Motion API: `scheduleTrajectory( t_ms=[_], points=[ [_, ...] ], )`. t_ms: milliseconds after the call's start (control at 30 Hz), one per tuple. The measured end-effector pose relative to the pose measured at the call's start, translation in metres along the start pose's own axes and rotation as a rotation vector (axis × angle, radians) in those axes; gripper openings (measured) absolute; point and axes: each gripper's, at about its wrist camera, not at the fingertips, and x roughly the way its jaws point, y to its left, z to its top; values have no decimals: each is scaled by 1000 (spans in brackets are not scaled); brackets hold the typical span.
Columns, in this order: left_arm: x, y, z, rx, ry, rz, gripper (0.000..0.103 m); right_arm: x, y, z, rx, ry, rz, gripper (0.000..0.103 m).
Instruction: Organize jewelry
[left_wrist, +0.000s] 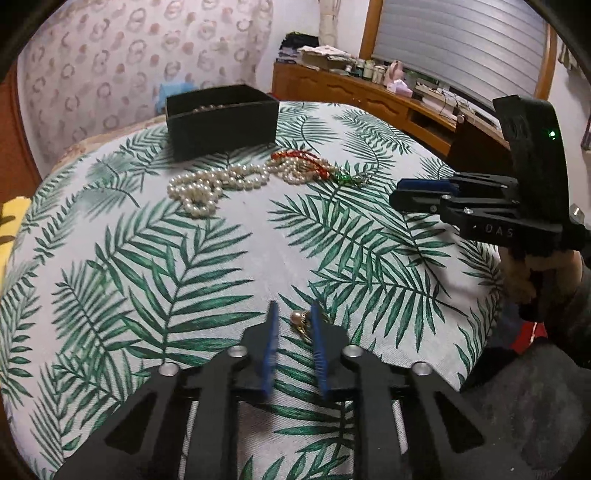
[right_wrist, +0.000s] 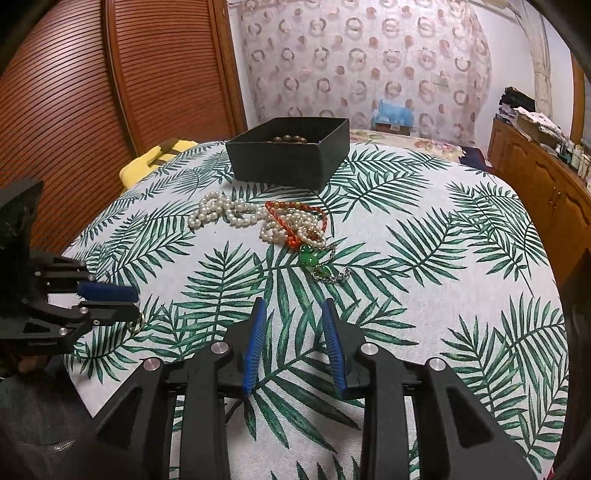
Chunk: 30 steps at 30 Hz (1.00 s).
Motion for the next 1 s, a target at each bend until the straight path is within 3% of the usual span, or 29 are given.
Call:
scheduleTrajectory(
  t_ms=[567,867,1000],
  points=[
    [-13,33,19,-92,-104,61,9,22,-6,25,-76,28,-46,34],
    [-15,35,20,-95,-118,75,9,47,2,40,-157,82,-50,34],
    [-15,35,20,-99,-119,74,9,53,6,38,-207,103,-91,33]
  ],
)
